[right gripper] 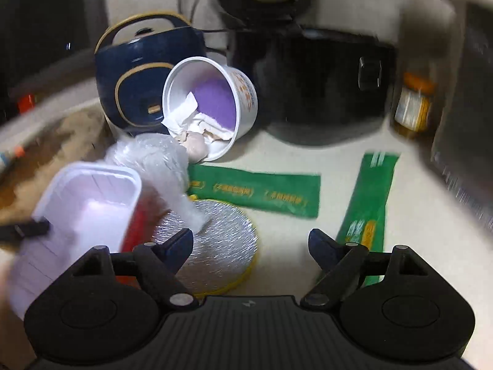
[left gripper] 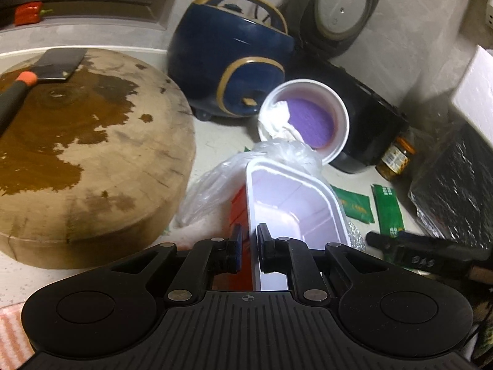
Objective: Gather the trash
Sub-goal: 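Lift the red foil tray off the counter with the left tool, then grasp the round silver scouring pad with the right tool while the left tool holds the tray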
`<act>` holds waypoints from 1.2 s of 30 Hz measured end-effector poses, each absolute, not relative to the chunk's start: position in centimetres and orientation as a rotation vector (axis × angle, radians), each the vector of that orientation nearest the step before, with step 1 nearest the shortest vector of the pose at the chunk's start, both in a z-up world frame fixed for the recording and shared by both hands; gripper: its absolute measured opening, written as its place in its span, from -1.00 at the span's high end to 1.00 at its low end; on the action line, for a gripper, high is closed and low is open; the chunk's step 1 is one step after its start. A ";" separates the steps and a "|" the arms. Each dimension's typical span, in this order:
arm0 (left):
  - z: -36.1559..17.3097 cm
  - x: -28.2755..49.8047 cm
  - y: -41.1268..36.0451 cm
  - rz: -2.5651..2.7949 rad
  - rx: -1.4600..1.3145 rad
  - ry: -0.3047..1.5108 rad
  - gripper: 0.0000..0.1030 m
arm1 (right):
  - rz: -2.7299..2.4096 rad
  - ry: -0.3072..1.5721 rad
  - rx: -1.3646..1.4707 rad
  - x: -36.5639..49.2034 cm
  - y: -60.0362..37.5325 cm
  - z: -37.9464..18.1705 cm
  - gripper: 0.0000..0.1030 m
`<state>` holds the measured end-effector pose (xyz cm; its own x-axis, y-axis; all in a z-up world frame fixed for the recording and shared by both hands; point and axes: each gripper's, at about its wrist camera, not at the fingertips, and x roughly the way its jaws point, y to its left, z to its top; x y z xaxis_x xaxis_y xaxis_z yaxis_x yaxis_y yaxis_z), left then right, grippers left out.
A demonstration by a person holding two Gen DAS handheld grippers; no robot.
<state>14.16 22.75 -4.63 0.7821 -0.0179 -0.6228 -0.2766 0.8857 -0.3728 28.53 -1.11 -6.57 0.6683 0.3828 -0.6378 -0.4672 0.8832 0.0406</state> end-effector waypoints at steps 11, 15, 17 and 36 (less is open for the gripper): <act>-5.6 14.3 22.4 0.124 -0.461 0.719 0.74 | 0.509 0.784 -0.002 30.7 0.0 -9.2 0.74; -5.6 14.6 22.2 0.112 -0.471 0.720 0.74 | 0.533 0.766 0.053 29.9 -1.5 -7.6 0.86; -5.5 15.0 21.8 0.097 -0.466 0.722 0.74 | 0.549 0.761 0.091 29.6 -2.4 -6.9 0.88; -6.3 18.0 16.5 -0.080 -0.401 0.798 0.73 | 0.358 0.821 0.237 25.3 -12.4 -8.2 0.79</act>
<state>18.03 16.48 -6.29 0.6996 -0.2194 -0.6800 -0.0793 0.9220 -0.3791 25.31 -12.36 -8.19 0.6268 0.3995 -0.6690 -0.2181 0.9142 0.3415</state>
